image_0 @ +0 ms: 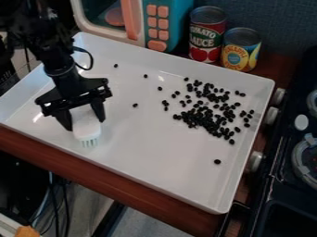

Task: Sweep into pile

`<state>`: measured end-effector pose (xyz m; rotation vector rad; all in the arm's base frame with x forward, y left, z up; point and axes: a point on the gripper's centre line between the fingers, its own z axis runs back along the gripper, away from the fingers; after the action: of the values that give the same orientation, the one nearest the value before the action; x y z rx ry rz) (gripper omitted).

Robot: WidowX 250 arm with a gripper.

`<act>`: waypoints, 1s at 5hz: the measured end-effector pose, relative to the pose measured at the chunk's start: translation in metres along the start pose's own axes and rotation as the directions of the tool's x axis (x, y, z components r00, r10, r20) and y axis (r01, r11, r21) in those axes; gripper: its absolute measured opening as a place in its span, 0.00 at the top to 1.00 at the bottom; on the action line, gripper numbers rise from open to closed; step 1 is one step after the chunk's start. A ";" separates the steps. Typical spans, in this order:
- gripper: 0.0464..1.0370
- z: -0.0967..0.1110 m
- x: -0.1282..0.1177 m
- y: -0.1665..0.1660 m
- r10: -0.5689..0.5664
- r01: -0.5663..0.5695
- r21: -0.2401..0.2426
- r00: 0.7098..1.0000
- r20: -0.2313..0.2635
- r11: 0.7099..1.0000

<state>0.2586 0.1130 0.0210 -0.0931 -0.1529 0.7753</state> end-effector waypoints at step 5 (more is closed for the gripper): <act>0.29 -0.009 -0.023 -0.084 0.003 -0.006 -0.037 0.997 -0.079 0.999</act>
<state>0.3021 0.0374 0.0213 -0.1594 -0.0926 0.7723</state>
